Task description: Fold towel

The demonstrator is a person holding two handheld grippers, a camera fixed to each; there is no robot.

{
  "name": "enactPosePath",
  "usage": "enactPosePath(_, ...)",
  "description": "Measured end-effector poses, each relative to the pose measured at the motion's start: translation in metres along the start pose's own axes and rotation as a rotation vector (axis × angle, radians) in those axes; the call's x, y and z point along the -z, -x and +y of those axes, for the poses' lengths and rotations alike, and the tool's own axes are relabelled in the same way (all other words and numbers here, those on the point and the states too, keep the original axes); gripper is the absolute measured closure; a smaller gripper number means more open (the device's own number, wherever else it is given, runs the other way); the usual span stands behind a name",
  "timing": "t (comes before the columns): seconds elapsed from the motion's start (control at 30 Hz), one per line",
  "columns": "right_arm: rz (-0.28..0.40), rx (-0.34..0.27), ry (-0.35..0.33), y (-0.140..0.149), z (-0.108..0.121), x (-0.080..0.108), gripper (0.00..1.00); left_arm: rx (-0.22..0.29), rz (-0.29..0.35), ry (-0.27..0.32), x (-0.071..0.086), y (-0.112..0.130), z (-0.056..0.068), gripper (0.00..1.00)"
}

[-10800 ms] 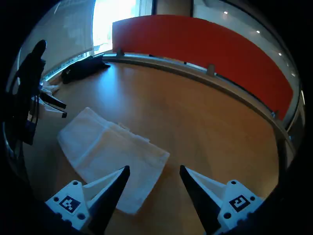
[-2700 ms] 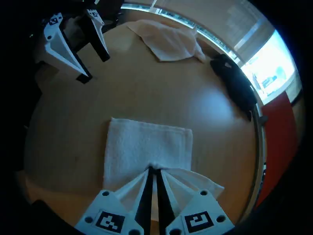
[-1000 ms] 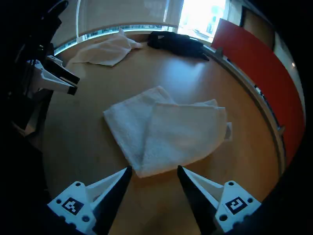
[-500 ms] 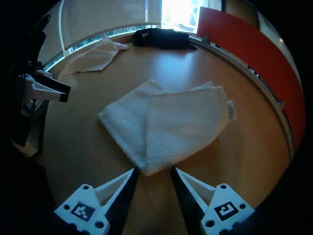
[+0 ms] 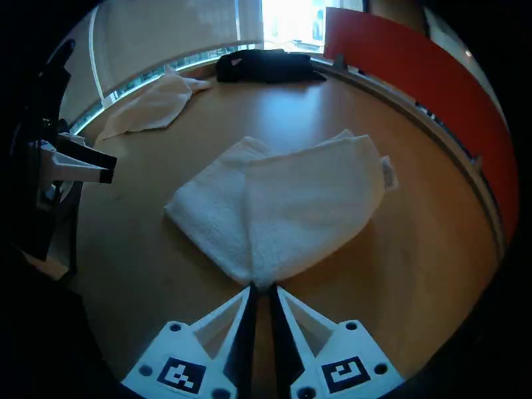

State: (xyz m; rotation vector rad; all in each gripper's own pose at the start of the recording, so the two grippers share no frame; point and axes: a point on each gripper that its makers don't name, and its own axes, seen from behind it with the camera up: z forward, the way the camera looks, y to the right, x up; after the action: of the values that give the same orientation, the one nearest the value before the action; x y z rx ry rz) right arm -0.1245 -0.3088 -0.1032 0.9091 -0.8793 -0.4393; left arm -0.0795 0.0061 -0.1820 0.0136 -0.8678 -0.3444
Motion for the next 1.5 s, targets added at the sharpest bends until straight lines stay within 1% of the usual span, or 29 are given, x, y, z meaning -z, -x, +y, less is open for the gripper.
enactPosePath(0.17, 0.009, 0.0, -0.001, -0.003, 0.002, 0.002, 0.9, -0.003, -0.001, 0.0, 0.0, 0.0, 0.0, 0.12)
enactPosePath(0.37, 0.04, 0.042, 0.027, -0.018, 0.013, 0.011, 0.91, -0.009, 0.001, 0.002, -0.001, -0.003, 0.002, 0.12)
enactPosePath(0.6, 0.103, 0.128, 0.09, -0.055, 0.038, 0.038, 0.93, -0.017, 0.01, 0.009, -0.001, -0.009, 0.005, 0.12)
enactPosePath(0.87, 0.164, 0.239, 0.159, -0.101, 0.07, 0.076, 0.93, -0.037, 0.019, 0.022, -0.001, -0.017, 0.014, 0.12)
enactPosePath(0.97, 0.166, 0.279, 0.178, -0.112, 0.078, 0.09, 0.93, -0.045, 0.022, 0.03, -0.001, -0.02, 0.018, 0.12)
enactPosePath(1.17, 0.154, 0.348, 0.202, -0.123, 0.088, 0.113, 0.93, -0.064, 0.028, 0.048, -0.003, -0.027, 0.026, 0.12)
enactPosePath(1.37, 0.139, 0.371, 0.205, -0.123, 0.095, 0.13, 0.93, -0.081, 0.032, 0.066, -0.003, -0.032, 0.035, 0.12)
enactPosePath(1.5, 0.131, 0.379, 0.224, -0.122, 0.103, 0.139, 0.93, -0.092, 0.03, 0.076, -0.004, -0.034, 0.04, 0.12)
